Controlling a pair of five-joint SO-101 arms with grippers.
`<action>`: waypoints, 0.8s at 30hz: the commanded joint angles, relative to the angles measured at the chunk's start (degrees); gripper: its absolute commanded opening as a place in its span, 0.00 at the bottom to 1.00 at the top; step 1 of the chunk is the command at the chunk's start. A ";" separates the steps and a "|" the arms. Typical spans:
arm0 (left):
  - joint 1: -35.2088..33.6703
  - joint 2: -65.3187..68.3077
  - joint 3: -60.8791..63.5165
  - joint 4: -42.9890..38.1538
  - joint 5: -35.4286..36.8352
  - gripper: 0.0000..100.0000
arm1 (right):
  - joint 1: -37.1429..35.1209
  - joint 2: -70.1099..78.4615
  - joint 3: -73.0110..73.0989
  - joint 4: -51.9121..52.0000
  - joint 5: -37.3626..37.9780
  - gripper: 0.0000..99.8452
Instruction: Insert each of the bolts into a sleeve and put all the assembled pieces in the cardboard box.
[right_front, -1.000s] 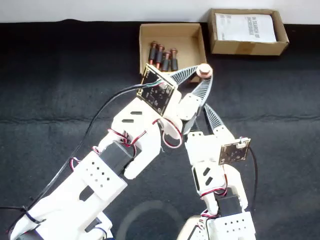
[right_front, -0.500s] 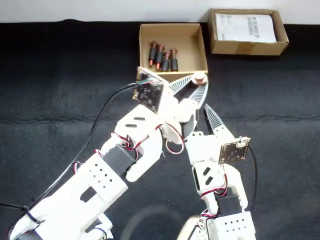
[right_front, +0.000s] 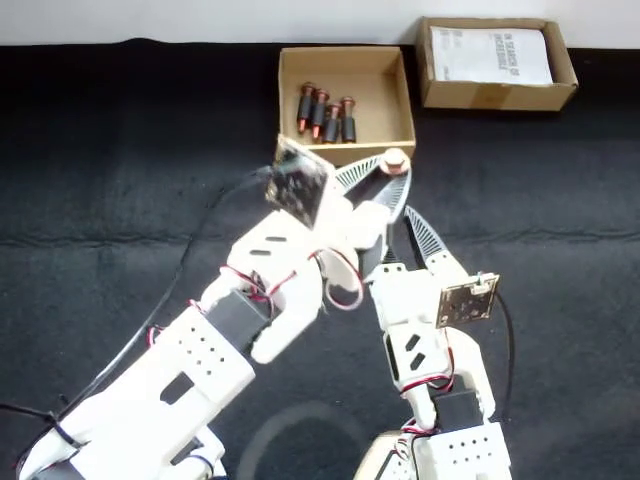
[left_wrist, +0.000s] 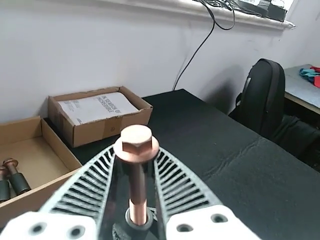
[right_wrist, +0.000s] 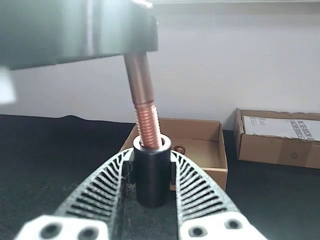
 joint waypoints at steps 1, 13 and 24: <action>4.88 -0.31 1.71 1.93 0.53 0.01 | -0.31 -0.75 7.52 0.04 -0.53 0.01; 8.84 -0.31 2.07 13.45 0.79 0.17 | -0.13 -0.75 7.52 0.13 -0.35 0.01; -4.44 -0.31 -7.25 26.37 0.53 0.20 | 1.01 -0.75 7.34 0.13 -0.18 0.01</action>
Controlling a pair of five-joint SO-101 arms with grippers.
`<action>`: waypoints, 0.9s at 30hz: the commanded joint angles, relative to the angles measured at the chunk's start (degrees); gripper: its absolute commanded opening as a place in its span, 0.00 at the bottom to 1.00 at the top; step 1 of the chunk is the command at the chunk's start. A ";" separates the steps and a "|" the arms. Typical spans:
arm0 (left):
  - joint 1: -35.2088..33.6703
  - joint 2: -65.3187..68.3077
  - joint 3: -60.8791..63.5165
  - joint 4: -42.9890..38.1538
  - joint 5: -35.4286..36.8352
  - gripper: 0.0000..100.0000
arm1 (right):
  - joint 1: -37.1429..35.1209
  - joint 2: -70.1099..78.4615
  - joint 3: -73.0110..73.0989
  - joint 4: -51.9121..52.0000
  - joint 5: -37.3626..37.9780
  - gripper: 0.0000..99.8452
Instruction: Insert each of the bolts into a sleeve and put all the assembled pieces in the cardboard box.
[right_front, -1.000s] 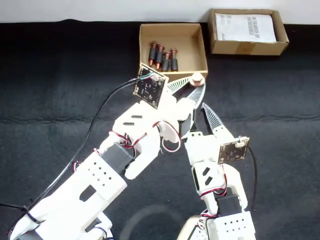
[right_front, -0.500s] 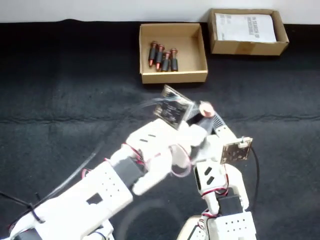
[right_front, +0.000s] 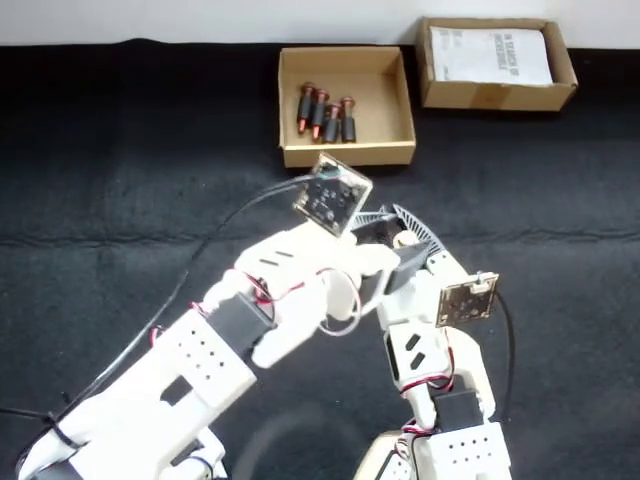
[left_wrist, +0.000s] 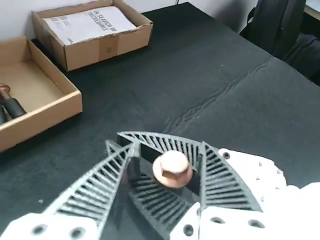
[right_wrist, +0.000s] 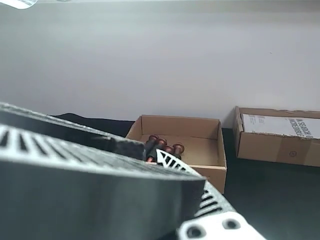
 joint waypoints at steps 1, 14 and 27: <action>-4.88 -0.31 -4.35 3.16 0.00 0.20 | 0.84 -0.75 7.34 -0.13 -0.18 0.01; -14.02 -20.35 -16.92 12.66 0.00 0.20 | 1.98 -0.40 7.60 -0.13 -0.18 0.01; -33.71 -33.45 -9.45 37.54 0.26 0.20 | 1.71 -0.22 -5.14 17.19 -0.53 0.01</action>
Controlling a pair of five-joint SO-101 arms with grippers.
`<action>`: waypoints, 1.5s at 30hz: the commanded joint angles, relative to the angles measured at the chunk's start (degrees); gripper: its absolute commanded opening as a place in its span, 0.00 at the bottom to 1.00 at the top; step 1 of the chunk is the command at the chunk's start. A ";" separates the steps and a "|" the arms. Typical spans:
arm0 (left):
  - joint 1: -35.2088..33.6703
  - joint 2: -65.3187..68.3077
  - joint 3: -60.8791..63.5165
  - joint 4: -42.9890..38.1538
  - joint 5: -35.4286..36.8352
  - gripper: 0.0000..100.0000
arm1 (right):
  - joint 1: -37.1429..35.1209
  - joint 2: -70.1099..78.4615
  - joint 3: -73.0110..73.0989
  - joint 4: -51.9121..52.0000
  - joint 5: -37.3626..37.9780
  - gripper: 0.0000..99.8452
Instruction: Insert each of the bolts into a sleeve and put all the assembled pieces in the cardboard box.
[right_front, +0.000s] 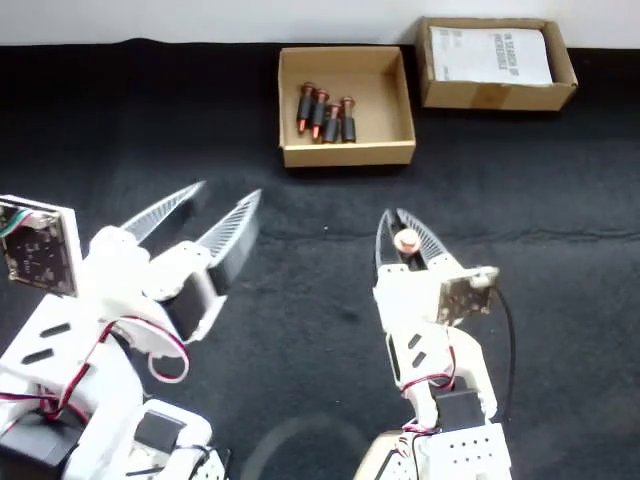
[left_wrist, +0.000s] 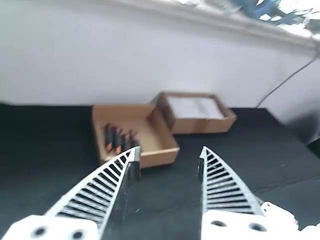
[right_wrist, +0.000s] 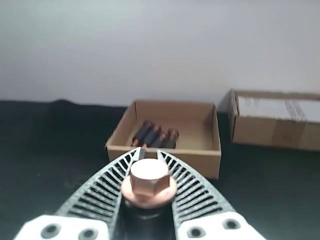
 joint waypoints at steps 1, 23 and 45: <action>-7.69 -1.89 6.99 4.40 0.18 0.20 | 0.31 -0.13 -7.69 10.86 -0.53 0.01; -27.21 -30.55 68.18 -27.96 0.18 0.01 | 0.57 35.56 -49.80 20.70 -0.53 0.01; -28.53 -30.64 68.18 -19.78 0.26 0.01 | 0.31 89.54 -96.66 21.32 -3.08 0.01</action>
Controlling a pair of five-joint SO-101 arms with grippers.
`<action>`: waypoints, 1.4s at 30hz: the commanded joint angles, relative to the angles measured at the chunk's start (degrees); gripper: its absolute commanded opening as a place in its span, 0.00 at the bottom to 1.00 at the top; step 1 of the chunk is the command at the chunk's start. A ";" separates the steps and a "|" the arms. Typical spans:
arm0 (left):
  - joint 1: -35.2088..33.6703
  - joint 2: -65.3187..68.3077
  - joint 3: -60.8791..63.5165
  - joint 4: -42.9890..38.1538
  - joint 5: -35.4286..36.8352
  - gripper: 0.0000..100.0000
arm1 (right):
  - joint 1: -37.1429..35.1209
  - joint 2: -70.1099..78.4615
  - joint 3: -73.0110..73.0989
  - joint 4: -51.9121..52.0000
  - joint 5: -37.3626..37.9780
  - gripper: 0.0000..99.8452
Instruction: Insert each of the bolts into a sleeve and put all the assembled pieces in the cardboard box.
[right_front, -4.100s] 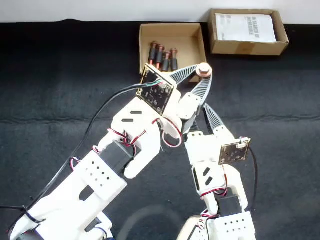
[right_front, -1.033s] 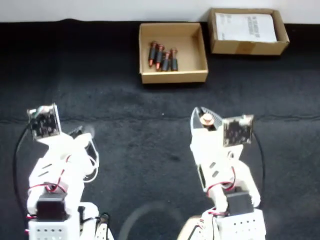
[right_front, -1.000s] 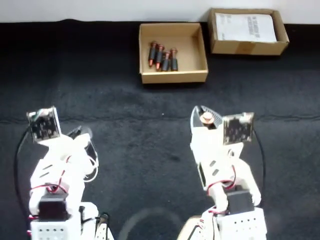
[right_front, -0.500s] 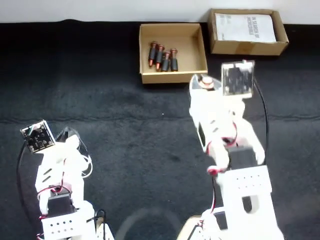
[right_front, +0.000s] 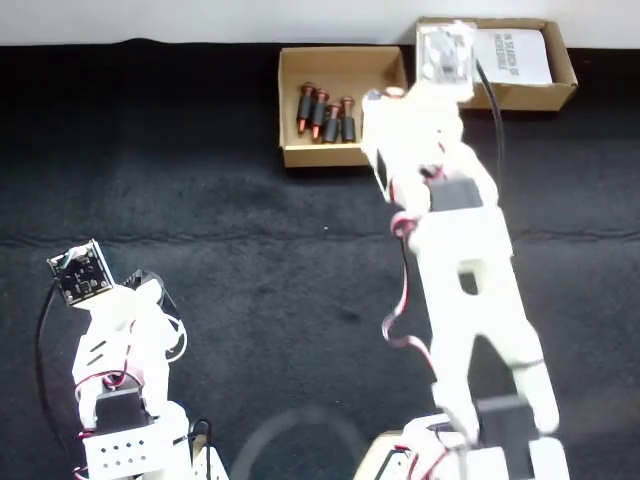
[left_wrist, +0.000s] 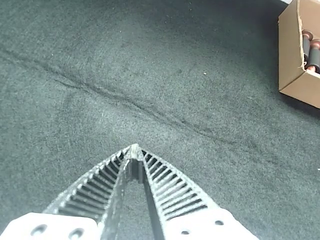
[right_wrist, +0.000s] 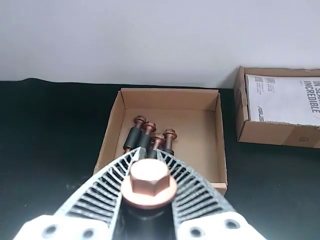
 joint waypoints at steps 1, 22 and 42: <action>-0.57 -0.40 1.19 -0.18 0.09 0.01 | 0.31 8.48 -12.62 1.98 -0.26 0.01; -1.01 -0.57 1.19 0.09 0.09 0.01 | 2.51 65.54 -80.48 20.88 4.31 0.01; -5.76 -1.36 1.10 -0.18 0.18 0.01 | 2.68 80.48 -81.63 -0.40 10.64 0.01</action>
